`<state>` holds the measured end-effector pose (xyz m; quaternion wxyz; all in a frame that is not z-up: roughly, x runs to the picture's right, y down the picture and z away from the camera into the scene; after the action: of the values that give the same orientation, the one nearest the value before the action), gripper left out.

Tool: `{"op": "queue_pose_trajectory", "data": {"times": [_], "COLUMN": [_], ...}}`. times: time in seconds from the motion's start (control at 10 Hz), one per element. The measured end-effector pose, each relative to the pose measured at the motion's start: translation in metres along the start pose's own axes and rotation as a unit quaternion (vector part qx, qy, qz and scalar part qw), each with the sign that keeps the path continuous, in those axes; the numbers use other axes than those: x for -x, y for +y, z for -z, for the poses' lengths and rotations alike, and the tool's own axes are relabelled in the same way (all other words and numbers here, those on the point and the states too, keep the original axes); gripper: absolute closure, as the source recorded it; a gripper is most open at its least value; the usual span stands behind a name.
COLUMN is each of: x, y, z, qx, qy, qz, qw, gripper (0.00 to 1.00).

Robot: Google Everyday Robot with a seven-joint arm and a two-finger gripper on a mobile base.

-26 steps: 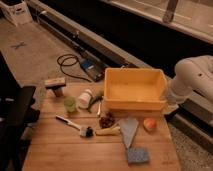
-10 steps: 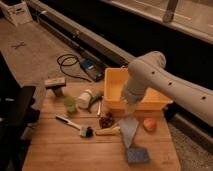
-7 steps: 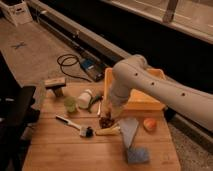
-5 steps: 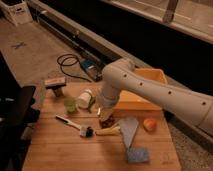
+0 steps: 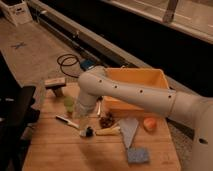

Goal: Place brush in plastic cup

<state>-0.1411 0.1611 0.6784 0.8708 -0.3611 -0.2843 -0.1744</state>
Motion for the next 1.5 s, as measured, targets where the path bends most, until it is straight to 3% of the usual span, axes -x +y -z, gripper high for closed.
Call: {"op": "queue_pose_trajectory", "data": {"times": [0.6,1.0,1.5], "x": [0.002,0.019,-0.013], "y": [-0.005,-0.034,-0.053], "z": [-0.002,-0.031,-0.061], "qx": [-0.005,-0.005,-0.002], "qy": [0.006,0.001,0.033], "qz": [-0.003,-0.008,-0.041], "qw": [1.0,1.0,0.9986], "gripper": [0.46,0.46,0.46]}}
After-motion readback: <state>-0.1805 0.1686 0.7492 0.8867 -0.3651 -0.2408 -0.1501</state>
